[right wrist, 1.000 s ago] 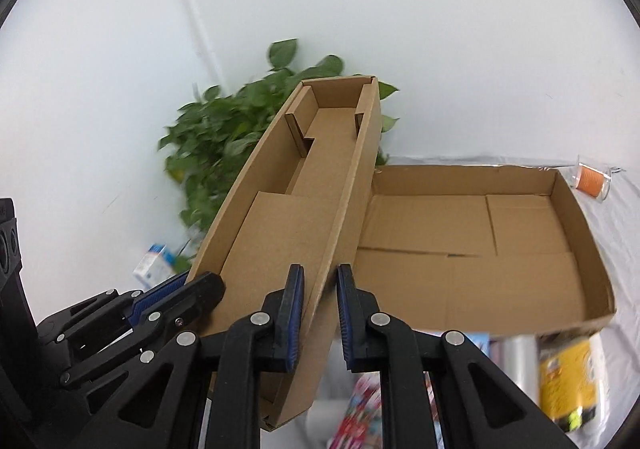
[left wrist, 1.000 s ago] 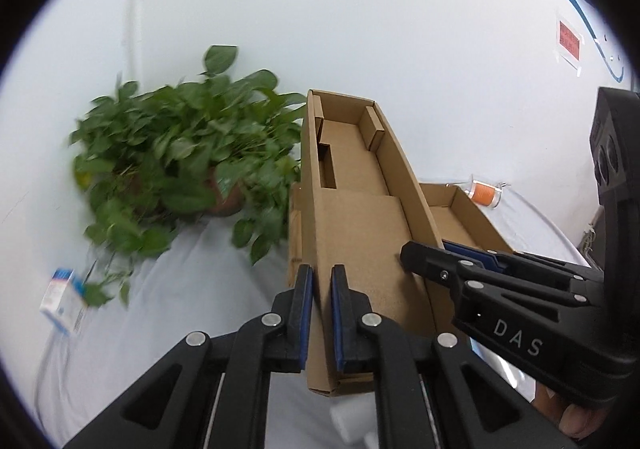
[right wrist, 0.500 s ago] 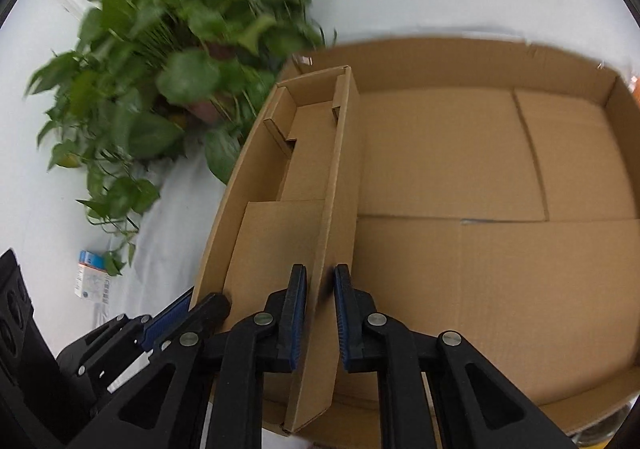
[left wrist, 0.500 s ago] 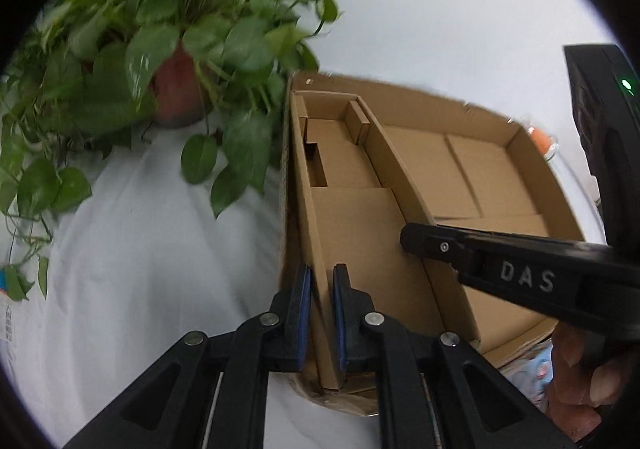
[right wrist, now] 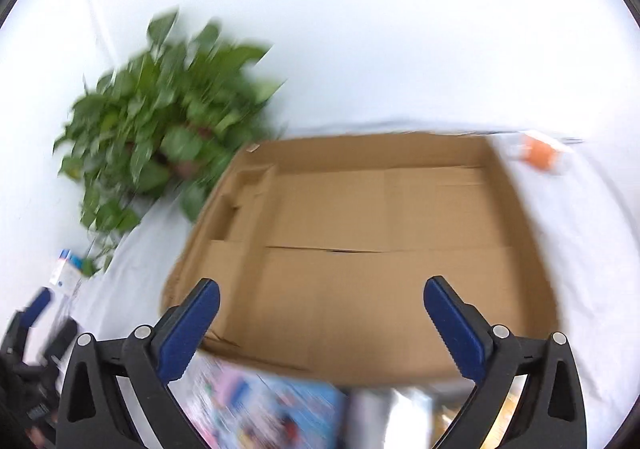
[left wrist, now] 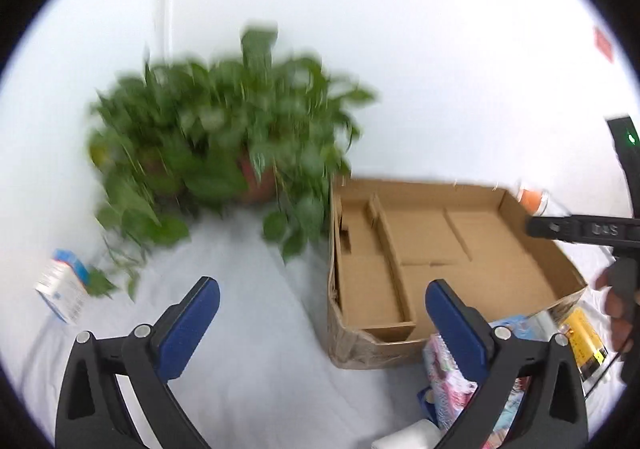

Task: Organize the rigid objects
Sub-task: 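Release the insert and move the left gripper to the game box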

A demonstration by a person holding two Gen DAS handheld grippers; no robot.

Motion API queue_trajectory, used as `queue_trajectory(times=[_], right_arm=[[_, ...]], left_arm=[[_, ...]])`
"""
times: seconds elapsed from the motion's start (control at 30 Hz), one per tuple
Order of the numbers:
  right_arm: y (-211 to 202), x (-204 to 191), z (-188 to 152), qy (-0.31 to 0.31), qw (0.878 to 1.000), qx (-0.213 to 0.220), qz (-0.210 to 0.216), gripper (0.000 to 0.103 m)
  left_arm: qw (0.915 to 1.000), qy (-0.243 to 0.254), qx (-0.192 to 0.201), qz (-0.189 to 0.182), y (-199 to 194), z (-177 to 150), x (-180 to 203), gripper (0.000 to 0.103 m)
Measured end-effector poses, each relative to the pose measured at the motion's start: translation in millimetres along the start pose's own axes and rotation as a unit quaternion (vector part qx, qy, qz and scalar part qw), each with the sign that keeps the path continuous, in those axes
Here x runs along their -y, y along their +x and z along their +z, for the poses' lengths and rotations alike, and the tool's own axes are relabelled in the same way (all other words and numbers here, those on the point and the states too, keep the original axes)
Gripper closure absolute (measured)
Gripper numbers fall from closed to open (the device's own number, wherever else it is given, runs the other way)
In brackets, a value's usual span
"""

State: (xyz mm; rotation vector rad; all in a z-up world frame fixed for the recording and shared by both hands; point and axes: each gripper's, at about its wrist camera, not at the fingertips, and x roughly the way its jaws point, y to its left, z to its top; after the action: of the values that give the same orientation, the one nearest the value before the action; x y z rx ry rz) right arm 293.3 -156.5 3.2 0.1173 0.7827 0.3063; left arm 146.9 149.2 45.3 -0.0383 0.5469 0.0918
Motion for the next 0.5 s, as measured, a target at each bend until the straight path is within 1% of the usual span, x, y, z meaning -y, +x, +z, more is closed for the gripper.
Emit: queue_trajectory(times=[0.03, 0.07, 0.1, 0.13, 0.17, 0.2, 0.23, 0.27, 0.3, 0.33, 0.37, 0.4, 0.43, 0.5], right_arm=[[-16.3, 8.9, -8.5, 0.002, 1.000, 0.006, -0.003, 0.000], [-31.0, 16.4, -19.1, 0.004, 1.000, 0.009, -0.006, 0.000], [-45.8, 22.0, -32.6, 0.005, 1.000, 0.015, -0.011, 0.005], [-56.5, 25.3, -42.6, 0.002, 1.000, 0.022, -0.015, 0.033], [-68.8, 25.6, -58.1, -0.008, 0.999, 0.024, -0.024, 0.066], [-78.1, 27.0, -71.3, -0.011, 0.999, 0.025, -0.023, 0.070], [-87.6, 27.7, -85.3, -0.017, 0.999, 0.028, -0.018, 0.064], [-97.3, 29.2, -98.6, -0.026, 0.999, 0.029, -0.013, 0.054], [-103.9, 30.6, -110.4, -0.030, 0.999, 0.028, -0.004, 0.015], [-111.7, 30.1, -121.6, -0.028, 0.999, 0.030, 0.014, 0.002], [-112.6, 31.4, -132.7, -0.030, 0.999, 0.028, 0.024, 0.000], [-114.2, 28.3, -140.4, -0.036, 0.998, 0.022, 0.036, 0.000], [-113.0, 24.0, -143.8, -0.041, 0.998, 0.016, 0.052, 0.000], [-113.9, 17.7, -153.9, -0.048, 0.996, 0.003, 0.075, 0.000]], left_arm=[[0.9999, 0.011, 0.013, 0.000, -13.3, -5.5, 7.1, 0.001], [0.9997, 0.021, 0.015, -0.006, -19.9, -9.0, 13.4, 0.001], [0.9994, 0.026, 0.018, -0.012, -28.0, -13.5, 20.5, 0.007], [0.9994, 0.021, 0.019, -0.020, -33.6, -17.0, 26.3, 0.025], [0.9992, 0.016, 0.011, -0.035, -34.1, -18.8, 30.1, 0.095], [0.9978, 0.010, -0.006, -0.066, -34.2, -20.9, 33.6, 0.095], [0.9946, 0.002, -0.038, -0.097, -29.4, -23.3, 34.4, 0.096], [0.9916, -0.015, -0.058, -0.115, -26.7, -27.1, 34.3, 0.096], [0.9900, -0.021, -0.056, -0.128, -29.5, -30.0, 34.9, 0.089], [0.9892, -0.017, -0.052, -0.136, -33.9, -32.4, 38.3, 0.075], [0.9889, -0.008, -0.059, -0.136, -34.8, -34.3, 43.0, 0.025], [0.9883, -0.002, -0.074, -0.133, -33.5, -36.0, 47.0, 0.001], [0.9877, -0.003, -0.088, -0.129, -31.0, -36.9, 48.9, 0.001], [0.9872, -0.027, -0.079, -0.136, -33.8, -39.2, 45.0, 0.001]])
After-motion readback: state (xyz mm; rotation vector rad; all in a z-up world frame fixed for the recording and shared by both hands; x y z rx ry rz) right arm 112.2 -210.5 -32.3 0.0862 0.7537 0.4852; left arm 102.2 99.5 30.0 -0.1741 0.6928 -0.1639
